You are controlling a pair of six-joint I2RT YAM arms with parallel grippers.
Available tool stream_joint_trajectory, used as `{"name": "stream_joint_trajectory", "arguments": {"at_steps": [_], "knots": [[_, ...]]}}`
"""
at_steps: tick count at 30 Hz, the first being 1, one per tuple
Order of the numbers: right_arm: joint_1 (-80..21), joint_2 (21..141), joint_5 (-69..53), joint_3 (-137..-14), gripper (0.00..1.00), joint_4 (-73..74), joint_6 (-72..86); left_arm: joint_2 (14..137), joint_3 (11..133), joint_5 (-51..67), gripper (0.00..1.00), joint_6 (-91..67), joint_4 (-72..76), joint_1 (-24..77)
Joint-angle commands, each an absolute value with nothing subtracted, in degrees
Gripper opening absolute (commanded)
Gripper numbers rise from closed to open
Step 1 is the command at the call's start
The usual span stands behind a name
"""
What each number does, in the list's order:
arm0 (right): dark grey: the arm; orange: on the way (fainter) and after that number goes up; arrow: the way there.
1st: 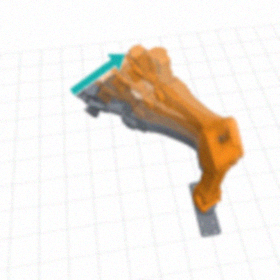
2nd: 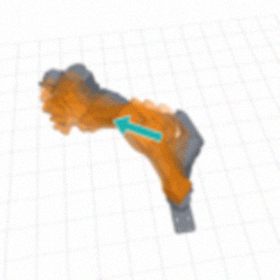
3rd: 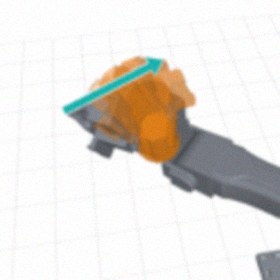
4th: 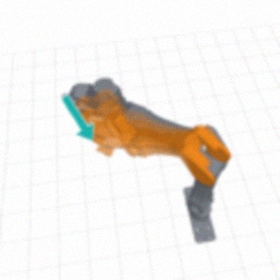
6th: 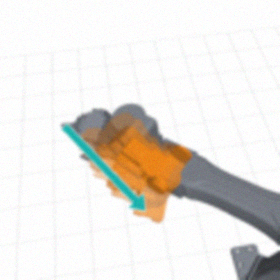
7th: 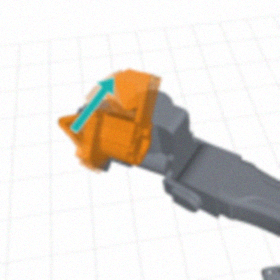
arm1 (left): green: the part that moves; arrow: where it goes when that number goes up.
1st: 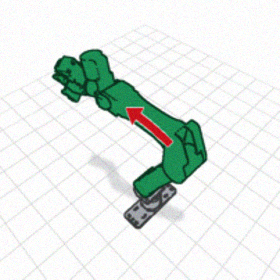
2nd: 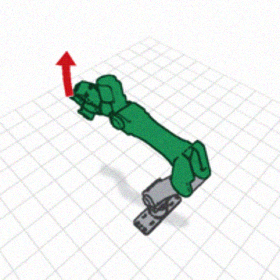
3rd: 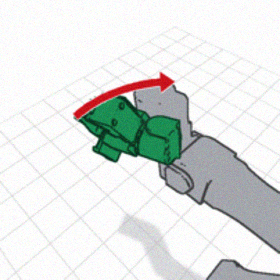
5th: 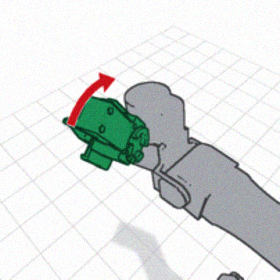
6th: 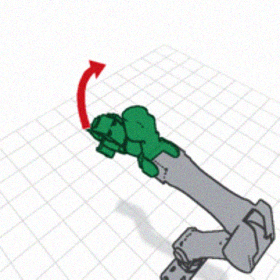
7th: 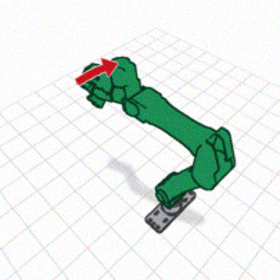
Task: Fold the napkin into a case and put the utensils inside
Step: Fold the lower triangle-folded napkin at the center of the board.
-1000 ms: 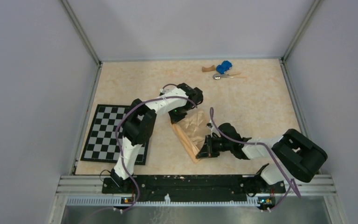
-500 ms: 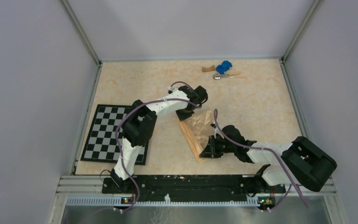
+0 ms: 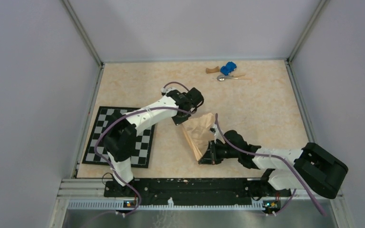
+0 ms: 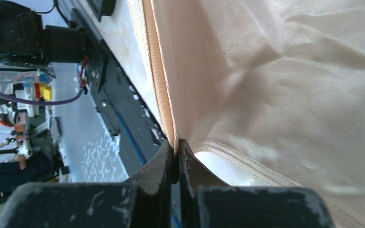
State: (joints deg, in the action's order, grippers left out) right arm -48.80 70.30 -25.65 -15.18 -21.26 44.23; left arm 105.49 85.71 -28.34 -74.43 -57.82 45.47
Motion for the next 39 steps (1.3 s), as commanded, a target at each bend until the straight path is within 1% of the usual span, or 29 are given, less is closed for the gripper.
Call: {"name": "stream_joint_trajectory", "arguments": {"at_steps": [1,4,7,13,18,23,27,29,32,33,35,37,39], "knots": [[-52.3,70.6,-28.3,-16.1,0.0,-24.2,48.2,102.2,85.9,-34.1,0.0,-78.5,-63.8,44.2],[-52.7,70.5,-29.0,-15.5,0.0,-26.0,49.7,102.4,86.6,-34.8,0.0,-79.3,-65.2,44.2],[-52.3,70.0,-28.4,-15.0,0.0,-25.5,49.9,104.5,89.5,-32.6,0.0,-78.1,-64.0,44.3],[-48.4,70.0,-30.5,-11.7,0.0,-27.8,51.6,114.9,99.6,-29.8,0.0,-79.2,-67.8,44.6],[-46.1,70.7,-30.9,-9.2,0.0,-29.0,51.5,120.5,105.8,-30.0,0.0,-78.4,-68.8,45.6],[-44.6,71.7,-30.8,-8.5,0.0,-28.6,50.0,122.8,107.1,-29.9,0.0,-77.4,-67.3,45.8],[-43.9,70.4,-29.1,-9.9,0.01,-24.0,47.5,124.3,106.8,-29.4,0.0,-75.7,-65.8,45.8],[-43.9,68.6,-27.6,-11.4,0.11,-19.6,45.3,125.0,106.7,-29.0,0.0,-74.6,-64.8,45.8],[-43.9,63.0,-24.2,-13.3,0.37,-12.1,41.7,125.6,106.6,-28.6,0.0,-73.5,-64.0,45.9],[-43.9,61.1,-22.8,-13.6,0.48,-10.7,40.2,125.7,106.5,-28.4,0.0,-73.2,-63.7,45.8],[-44.0,57.4,-18.8,-14.3,0.62,-7.9,37.1,126.0,106.5,-27.9,0.0,-72.6,-63.0,45.8],[-43.9,55.1,-14.9,-15.0,0.7,-6.5,35.1,126.0,106.2,-27.6,0.0,-72.5,-62.6,45.8],[-44.0,54.6,-13.6,-16.0,0.73,-6.1,33.1,125.8,105.6,-27.5,0.0,-72.1,-62.0,45.8]]}}
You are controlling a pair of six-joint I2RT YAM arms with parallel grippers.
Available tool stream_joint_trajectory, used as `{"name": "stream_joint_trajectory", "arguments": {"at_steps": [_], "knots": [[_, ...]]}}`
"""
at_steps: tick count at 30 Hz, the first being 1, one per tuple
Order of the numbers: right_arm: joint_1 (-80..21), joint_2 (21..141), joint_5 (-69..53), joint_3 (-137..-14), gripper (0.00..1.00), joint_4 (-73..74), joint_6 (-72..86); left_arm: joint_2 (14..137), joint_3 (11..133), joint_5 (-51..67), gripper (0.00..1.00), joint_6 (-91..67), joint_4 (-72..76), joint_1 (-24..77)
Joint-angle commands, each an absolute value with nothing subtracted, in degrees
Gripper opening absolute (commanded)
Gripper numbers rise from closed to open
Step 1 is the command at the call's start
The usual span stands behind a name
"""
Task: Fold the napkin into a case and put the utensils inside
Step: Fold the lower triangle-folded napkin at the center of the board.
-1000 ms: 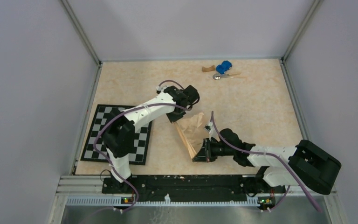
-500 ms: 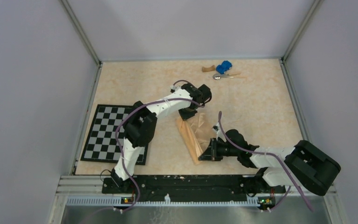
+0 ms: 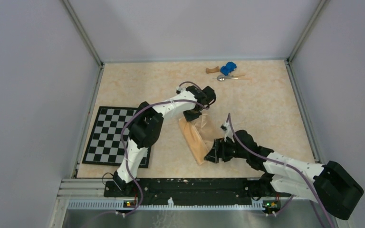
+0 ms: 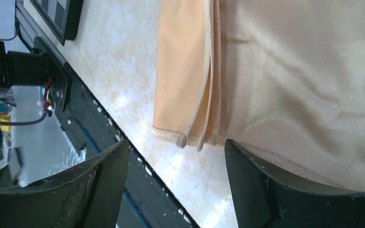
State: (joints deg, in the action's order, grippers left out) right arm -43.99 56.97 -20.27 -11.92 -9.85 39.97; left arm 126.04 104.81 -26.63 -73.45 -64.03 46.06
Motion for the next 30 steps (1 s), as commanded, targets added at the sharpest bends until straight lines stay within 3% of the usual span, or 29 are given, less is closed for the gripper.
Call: {"name": "stream_joint_trajectory", "arguments": {"at_steps": [1,8,14,16,19,20,22,28,30], "knots": [[-44.0,54.7,-13.4,-16.1,0.73,-7.3,32.9,125.7,105.5,-27.4,0.0,-71.9,-61.9,45.8],[-44.1,62.9,-10.9,-18.8,0.69,-12.6,32.9,126.0,105.1,-26.6,0.0,-71.3,-60.4,45.8],[-45.9,67.7,-7.9,-19.3,0.53,-15.9,33.3,126.6,105.1,-25.6,0.0,-71.5,-59.5,45.5],[-46.9,67.6,-5.7,-19.0,0.42,-15.4,34.1,126.4,105.2,-24.8,0.11,-70.5,-58.7,45.3],[-47.5,66.6,-2.1,-17.9,0.14,-14.3,36.0,124.9,105.1,-22.6,0.26,-67.2,-56.1,45.1],[-47.5,66.1,-1.5,-17.5,0.1,-14.2,36.6,123.6,104.0,-21.3,0.31,-65.6,-54.7,45.0],[-47.5,65.6,-0.3,-16.9,0.07,-13.9,37.6,119.1,99.4,-17.4,0.4,-61.1,-46.0,44.6],[-47.5,64.4,2.6,-17.3,0.02,-10.8,38.7,98.7,80.1,-6.3,0.91,-51.6,-23.6,41.5],[-47.5,63.7,1.7,-18.3,0.05,-9.3,38.2,92.1,74.9,-2.5,0.96,-47.8,-20.3,39.2]]}}
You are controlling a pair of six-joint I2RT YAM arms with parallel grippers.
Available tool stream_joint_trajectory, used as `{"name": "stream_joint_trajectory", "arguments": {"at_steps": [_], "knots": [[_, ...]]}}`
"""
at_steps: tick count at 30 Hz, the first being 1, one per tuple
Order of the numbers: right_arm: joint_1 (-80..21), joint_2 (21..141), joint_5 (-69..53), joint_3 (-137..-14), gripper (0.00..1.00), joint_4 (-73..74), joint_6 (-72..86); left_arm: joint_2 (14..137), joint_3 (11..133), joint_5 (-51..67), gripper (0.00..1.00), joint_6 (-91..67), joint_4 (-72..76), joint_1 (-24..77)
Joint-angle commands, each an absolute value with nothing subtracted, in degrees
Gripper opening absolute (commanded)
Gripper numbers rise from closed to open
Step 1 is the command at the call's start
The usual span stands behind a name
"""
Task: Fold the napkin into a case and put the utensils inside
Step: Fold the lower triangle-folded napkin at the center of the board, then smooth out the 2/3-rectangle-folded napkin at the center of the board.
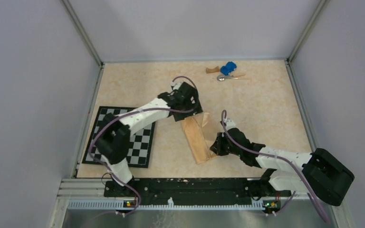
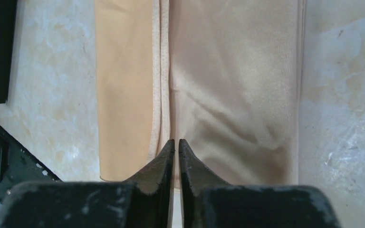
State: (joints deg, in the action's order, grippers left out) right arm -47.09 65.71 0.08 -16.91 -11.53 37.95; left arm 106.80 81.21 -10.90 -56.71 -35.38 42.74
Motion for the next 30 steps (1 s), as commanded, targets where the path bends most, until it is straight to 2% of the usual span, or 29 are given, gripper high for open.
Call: {"name": "stream_joint_trajectory", "arguments": {"at_steps": [1,3,6,9,13,18,20,30], "knots": [[-47.5,63.2,1.1,-18.9,0.09,-8.3,37.9,89.6,72.0,0.5,0.94,-46.7,-18.0,37.7],[-47.5,62.5,-2.3,-20.9,0.19,-6.2,37.0,85.9,65.9,8.5,0.87,-45.4,-13.1,34.1],[-47.5,62.1,-9.8,-22.9,0.34,-7.6,38.1,83.4,57.7,18.3,0.58,-45.5,-6.0,29.9],[-47.6,64.3,-16.0,-25.5,0.36,-8.6,39.6,85.0,52.7,24.8,0.36,-45.6,3.2,28.7],[-47.7,67.2,-22.6,-25.6,0.33,-13.5,42.3,92.0,52.5,33.7,0.16,-45.5,12.2,28.0],[-47.7,72.0,-28.9,-26.3,0.25,-16.0,41.9,99.7,53.7,36.5,0.07,-47.1,18.6,27.9],[-47.7,73.7,-30.8,-26.3,0.23,-17.0,41.9,101.9,54.3,36.2,0.0,-47.4,19.3,27.7],[-47.8,80.3,-32.2,-26.0,0.2,-20.5,40.8,109.6,55.0,35.6,0.0,-49.0,25.0,25.3]]}}
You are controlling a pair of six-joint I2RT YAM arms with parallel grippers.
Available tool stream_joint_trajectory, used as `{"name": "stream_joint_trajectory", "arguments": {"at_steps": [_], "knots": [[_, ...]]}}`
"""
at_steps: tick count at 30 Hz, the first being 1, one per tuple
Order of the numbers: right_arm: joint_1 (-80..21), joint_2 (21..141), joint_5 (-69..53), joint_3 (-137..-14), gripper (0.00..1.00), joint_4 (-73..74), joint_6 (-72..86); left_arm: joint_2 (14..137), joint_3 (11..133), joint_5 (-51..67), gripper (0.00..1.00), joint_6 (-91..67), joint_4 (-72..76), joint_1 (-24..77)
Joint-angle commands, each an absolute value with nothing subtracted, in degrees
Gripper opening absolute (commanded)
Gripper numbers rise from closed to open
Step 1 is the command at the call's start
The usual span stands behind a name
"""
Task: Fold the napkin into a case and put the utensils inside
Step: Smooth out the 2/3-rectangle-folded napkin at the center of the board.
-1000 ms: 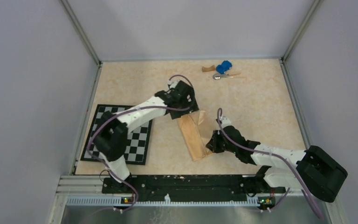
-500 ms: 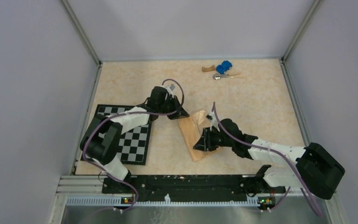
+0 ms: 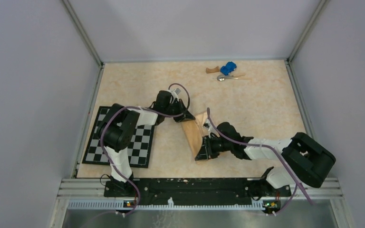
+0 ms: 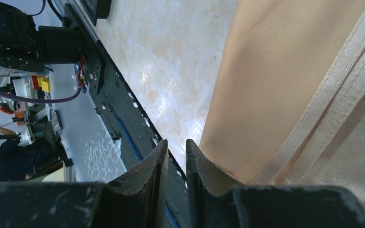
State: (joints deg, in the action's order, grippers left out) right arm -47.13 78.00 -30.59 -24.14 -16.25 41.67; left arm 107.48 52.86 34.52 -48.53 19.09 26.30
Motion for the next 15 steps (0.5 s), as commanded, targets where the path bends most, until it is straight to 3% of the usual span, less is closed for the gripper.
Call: {"name": "stream_joint_trajectory", "arguments": {"at_steps": [1,15], "knots": [[-47.8,81.0,-32.0,-26.1,0.19,-20.8,40.7,110.3,55.5,35.6,0.0,-48.7,25.1,25.1],[-46.5,85.1,-30.1,-32.0,0.28,-15.4,35.1,115.5,55.5,35.0,0.0,-49.0,27.0,22.6]]}}
